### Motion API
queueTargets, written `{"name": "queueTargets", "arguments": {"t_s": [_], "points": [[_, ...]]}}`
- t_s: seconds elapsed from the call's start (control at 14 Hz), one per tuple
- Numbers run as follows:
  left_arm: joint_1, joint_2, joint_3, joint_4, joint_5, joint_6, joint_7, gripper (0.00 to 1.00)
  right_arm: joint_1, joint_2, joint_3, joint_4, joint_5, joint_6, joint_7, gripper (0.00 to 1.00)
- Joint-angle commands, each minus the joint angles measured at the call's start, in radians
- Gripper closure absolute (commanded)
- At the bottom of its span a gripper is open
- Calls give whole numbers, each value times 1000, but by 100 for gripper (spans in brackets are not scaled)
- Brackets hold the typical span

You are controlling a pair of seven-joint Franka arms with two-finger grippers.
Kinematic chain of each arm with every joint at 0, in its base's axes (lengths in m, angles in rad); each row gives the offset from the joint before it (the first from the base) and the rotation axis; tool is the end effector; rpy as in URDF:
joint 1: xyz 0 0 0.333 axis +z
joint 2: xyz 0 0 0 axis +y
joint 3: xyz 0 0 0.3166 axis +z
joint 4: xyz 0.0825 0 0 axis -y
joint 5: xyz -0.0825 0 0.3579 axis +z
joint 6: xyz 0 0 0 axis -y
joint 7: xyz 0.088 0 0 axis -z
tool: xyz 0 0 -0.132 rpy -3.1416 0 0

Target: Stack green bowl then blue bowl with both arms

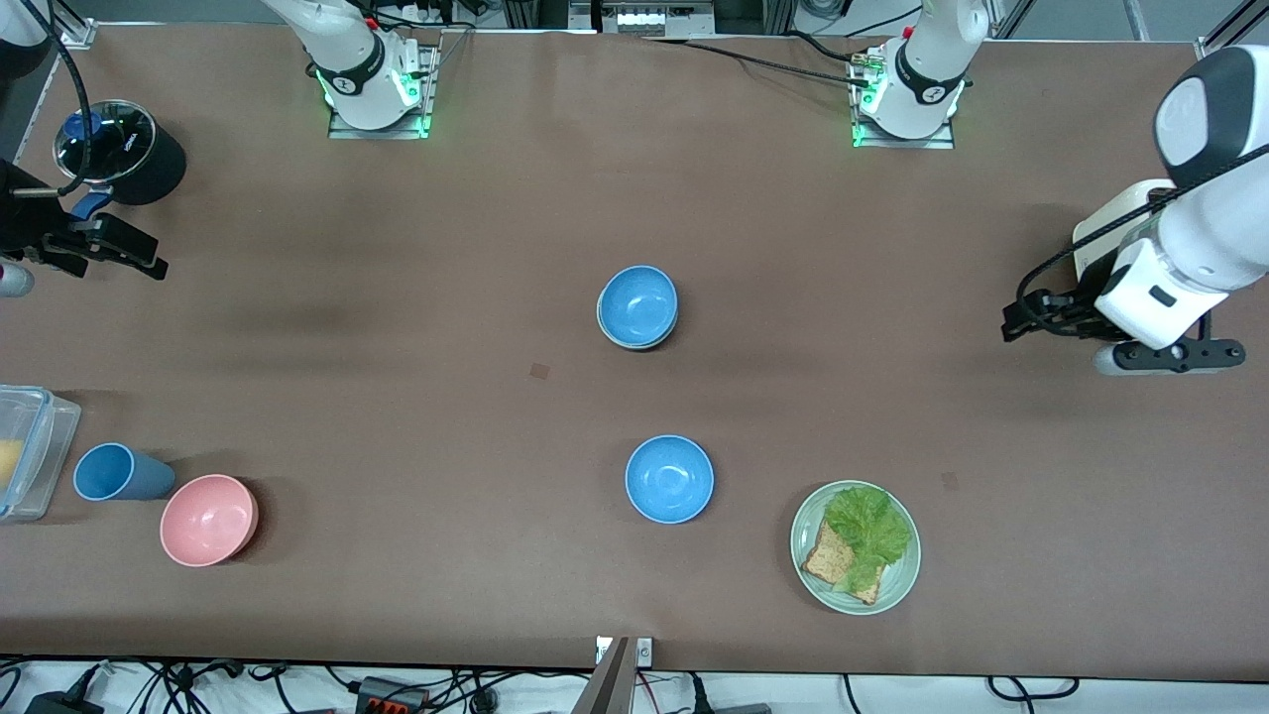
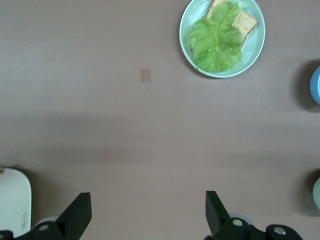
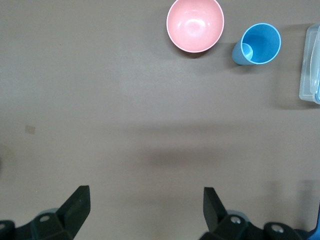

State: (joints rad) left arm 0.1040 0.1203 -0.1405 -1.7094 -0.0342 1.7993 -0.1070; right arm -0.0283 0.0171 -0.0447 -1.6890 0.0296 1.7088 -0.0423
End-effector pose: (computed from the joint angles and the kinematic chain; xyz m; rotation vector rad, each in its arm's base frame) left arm 0.5704 -0.0213 0.4917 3.0909 0.1229 -0.0507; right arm 0.5408 -0.0359 0.5499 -3.1128 0.0541 -0.0068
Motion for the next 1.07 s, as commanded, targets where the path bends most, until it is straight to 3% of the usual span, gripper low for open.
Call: {"name": "queueTargets", "arguments": {"t_s": [0.0, 0.29, 1.0], "points": [[-17, -45, 15, 13, -16, -86, 23, 0, -15, -6, 19, 5, -13, -11, -2, 0], [-17, -39, 13, 79, -16, -179, 39, 0, -13, -5, 19, 5, -13, -11, -1, 0], [-17, -31, 6, 103, -16, -184, 38, 0, -12, -3, 20, 6, -13, -6, 1, 0]]}}
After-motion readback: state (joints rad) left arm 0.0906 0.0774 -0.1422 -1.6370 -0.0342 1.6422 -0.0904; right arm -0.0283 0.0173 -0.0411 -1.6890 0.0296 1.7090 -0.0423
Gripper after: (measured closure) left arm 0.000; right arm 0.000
